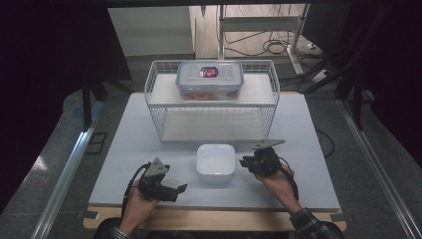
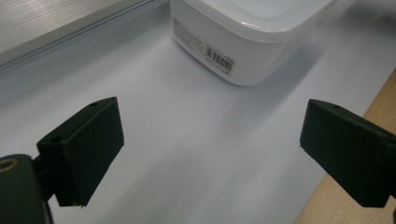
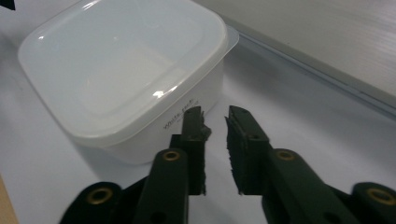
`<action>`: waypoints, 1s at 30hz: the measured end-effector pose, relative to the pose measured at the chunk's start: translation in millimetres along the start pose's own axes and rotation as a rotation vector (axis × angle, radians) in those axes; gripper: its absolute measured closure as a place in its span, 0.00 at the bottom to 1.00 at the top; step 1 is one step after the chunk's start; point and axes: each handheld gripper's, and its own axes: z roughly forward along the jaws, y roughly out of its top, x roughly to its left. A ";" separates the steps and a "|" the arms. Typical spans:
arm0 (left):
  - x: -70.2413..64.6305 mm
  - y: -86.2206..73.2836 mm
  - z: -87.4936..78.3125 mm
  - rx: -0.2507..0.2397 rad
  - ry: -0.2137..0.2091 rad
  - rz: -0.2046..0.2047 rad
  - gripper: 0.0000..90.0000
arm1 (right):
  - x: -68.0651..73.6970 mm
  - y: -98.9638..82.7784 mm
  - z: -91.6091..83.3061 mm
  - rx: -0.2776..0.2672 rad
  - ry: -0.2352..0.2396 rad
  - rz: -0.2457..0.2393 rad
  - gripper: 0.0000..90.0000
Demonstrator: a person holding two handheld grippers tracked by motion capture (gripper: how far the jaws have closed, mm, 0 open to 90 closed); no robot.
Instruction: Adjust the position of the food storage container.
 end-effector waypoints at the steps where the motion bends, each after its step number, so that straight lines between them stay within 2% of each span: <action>1: -0.3 0.2 -0.3 0.002 0.001 0.002 0.07 | 1.3 -1.0 -2.9 -0.006 -0.002 -0.007 0.76; 8: -0.9 0.5 -1.6 0.003 -0.002 0.001 0.07 | 7.8 -8.5 -16.9 -0.041 0.010 -0.054 0.53; 11: -0.9 0.1 -1.7 -0.003 -0.006 0.004 0.07 | 8.7 -11.9 -20.6 -0.048 0.019 -0.057 0.42; 16: -1.2 -1.6 -0.2 -0.021 0.002 0.031 0.05 | 10.0 -15.4 -24.1 -0.063 0.023 -0.054 0.27; 25: 0.8 -3.4 1.1 -0.043 0.004 0.035 0.03 | 13.1 -21.2 -26.7 -0.078 0.056 -0.044 0.12; 30: 1.0 -3.8 1.8 -0.046 0.003 0.041 0.03 | 13.4 -25.2 -27.6 -0.071 0.065 -0.042 0.09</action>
